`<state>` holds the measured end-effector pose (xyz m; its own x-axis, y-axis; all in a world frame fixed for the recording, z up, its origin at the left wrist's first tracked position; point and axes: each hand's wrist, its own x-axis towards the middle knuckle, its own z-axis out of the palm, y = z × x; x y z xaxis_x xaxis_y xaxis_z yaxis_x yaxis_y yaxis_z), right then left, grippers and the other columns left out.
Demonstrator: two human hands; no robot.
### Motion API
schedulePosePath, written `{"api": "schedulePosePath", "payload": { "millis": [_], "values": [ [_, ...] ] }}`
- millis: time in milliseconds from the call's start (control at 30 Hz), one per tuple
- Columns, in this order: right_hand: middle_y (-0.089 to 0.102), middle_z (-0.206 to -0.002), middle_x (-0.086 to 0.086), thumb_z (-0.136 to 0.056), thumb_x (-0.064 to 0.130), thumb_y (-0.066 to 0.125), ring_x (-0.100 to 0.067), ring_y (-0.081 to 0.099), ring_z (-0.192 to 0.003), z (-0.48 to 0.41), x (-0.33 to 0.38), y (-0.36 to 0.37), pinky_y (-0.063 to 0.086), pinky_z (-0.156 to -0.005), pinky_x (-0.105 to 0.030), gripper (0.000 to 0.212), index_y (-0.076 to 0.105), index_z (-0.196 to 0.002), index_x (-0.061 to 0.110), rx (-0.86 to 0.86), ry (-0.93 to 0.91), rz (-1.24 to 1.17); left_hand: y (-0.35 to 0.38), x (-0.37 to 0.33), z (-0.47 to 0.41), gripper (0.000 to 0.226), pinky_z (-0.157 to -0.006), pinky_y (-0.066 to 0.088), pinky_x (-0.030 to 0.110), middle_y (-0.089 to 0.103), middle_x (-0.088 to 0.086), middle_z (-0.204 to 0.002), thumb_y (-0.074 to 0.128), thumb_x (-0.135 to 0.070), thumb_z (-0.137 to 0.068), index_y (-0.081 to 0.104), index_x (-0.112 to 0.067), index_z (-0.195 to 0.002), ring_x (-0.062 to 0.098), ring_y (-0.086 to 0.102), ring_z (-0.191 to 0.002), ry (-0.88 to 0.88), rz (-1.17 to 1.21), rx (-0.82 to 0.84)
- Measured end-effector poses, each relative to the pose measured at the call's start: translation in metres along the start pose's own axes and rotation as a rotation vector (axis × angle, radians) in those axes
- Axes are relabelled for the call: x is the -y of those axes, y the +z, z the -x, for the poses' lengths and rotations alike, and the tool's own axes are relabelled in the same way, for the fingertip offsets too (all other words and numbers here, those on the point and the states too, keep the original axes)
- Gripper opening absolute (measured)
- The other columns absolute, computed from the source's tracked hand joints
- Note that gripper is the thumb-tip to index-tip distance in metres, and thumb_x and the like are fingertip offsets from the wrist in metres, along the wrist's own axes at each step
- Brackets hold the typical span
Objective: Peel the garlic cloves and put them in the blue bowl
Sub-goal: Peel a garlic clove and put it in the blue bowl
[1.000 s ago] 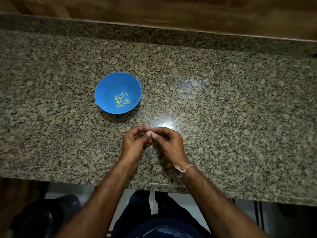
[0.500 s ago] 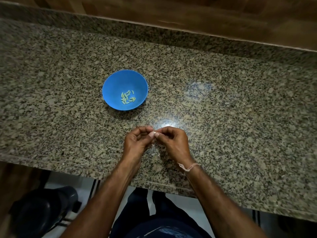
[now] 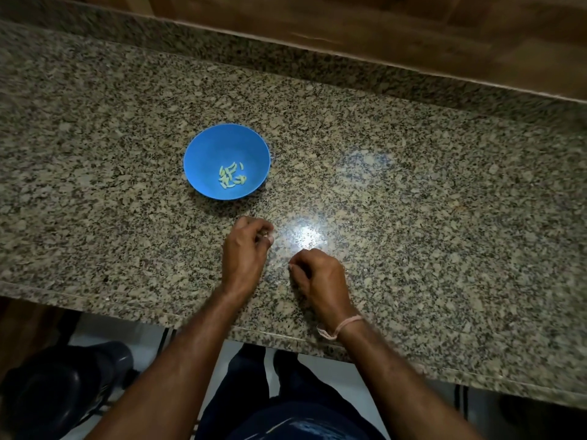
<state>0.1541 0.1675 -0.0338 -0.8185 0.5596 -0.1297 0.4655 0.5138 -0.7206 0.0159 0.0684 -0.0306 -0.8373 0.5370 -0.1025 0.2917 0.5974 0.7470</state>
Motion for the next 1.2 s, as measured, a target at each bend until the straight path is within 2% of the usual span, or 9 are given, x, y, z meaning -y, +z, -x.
{"api": "schedulePosePath", "payload": {
  "millis": [133,300,433,667,867,933,1000,1133,1200],
  "values": [
    [0.059,-0.082,0.003,-0.1,0.019,0.065,-0.013,0.055,-0.069,0.002,0.004,0.002,0.05,-0.063,-0.03,0.012,0.063,-0.09,0.014,-0.021,-0.127,0.168,0.004,0.004,0.029,0.037,-0.073,0.043,0.009,0.047,-0.004,-0.129,0.072,-0.016,-0.096,0.058,-0.019,-0.129,0.008,0.056,-0.103,-0.037,-0.003,-0.082],
    [0.057,-0.084,0.002,-0.101,0.02,0.064,-0.014,0.053,-0.069,0.008,-0.002,0.008,0.053,-0.06,-0.036,0.009,0.061,-0.095,0.014,-0.048,-0.176,0.227,0.01,0.018,0.063,0.02,-0.065,0.043,0.009,0.053,-0.009,-0.116,0.069,-0.022,-0.099,0.063,-0.023,-0.117,0.003,0.059,-0.094,-0.082,-0.011,-0.019],
    [0.06,-0.085,0.001,-0.1,0.02,0.067,-0.015,0.056,-0.071,0.007,-0.003,0.01,0.053,-0.06,-0.035,0.006,0.066,-0.097,0.014,-0.037,-0.187,0.265,0.011,0.022,0.064,0.018,-0.07,0.051,0.029,0.053,-0.016,-0.105,0.072,-0.025,-0.096,0.064,-0.032,-0.11,0.011,0.056,-0.098,-0.045,-0.082,0.01],
    [0.049,-0.073,0.006,-0.096,0.014,0.068,-0.011,0.043,-0.061,-0.003,0.006,0.01,0.022,-0.054,-0.015,0.014,0.062,-0.083,0.014,-0.042,-0.129,0.299,0.012,0.023,0.063,0.015,-0.068,0.05,0.033,0.053,-0.015,-0.101,0.07,-0.029,-0.096,0.063,-0.032,-0.108,0.013,0.055,-0.095,-0.02,-0.096,-0.013],
    [0.048,-0.07,0.006,-0.094,0.007,0.07,-0.012,0.044,-0.06,-0.002,0.011,0.01,0.03,-0.056,-0.024,0.017,0.062,-0.08,0.013,-0.037,-0.141,0.327,0.012,0.024,0.063,0.014,-0.07,0.055,0.038,0.055,-0.016,-0.101,0.07,-0.031,-0.095,0.063,-0.035,-0.106,0.012,0.057,-0.095,-0.024,-0.087,-0.005],
    [0.057,-0.072,0.007,-0.095,0.007,0.069,-0.01,0.052,-0.062,-0.004,0.011,0.009,0.035,-0.055,-0.018,0.016,0.066,-0.081,0.014,-0.013,-0.056,0.213,0.012,0.023,0.062,0.01,-0.072,0.055,0.037,0.057,-0.017,-0.099,0.07,-0.031,-0.095,0.066,-0.034,-0.103,0.011,0.059,-0.095,-0.053,-0.056,0.003],
    [0.071,-0.079,0.007,-0.094,0.009,0.071,-0.007,0.067,-0.07,-0.005,0.008,0.006,0.053,-0.063,-0.018,0.01,0.075,-0.087,0.015,0.028,0.095,-0.098,0.013,0.017,0.061,0.008,-0.071,0.055,0.032,0.063,-0.018,-0.097,0.072,-0.033,-0.096,0.07,-0.032,-0.103,0.009,0.063,-0.091,-0.121,0.023,0.031],
    [0.079,-0.089,-0.005,-0.092,0.008,0.076,-0.024,0.077,-0.082,0.004,0.008,0.005,0.065,-0.077,-0.042,0.009,0.079,-0.1,0.007,0.071,0.307,-0.589,0.011,0.01,0.062,0.004,-0.072,0.061,0.035,0.073,-0.014,-0.088,0.075,-0.03,-0.094,0.074,-0.029,-0.098,0.005,0.069,-0.085,-0.252,0.229,0.045],
    [0.079,-0.091,-0.011,-0.092,0.007,0.076,-0.029,0.077,-0.084,0.007,0.011,0.0,0.065,-0.079,-0.042,0.01,0.078,-0.101,0.003,0.085,0.341,-0.684,0.008,0.01,0.065,0.003,-0.073,0.062,0.036,0.074,-0.013,-0.087,0.076,-0.033,-0.093,0.075,-0.03,-0.095,0.006,0.069,-0.085,-0.245,0.255,0.05]
  ]
}}
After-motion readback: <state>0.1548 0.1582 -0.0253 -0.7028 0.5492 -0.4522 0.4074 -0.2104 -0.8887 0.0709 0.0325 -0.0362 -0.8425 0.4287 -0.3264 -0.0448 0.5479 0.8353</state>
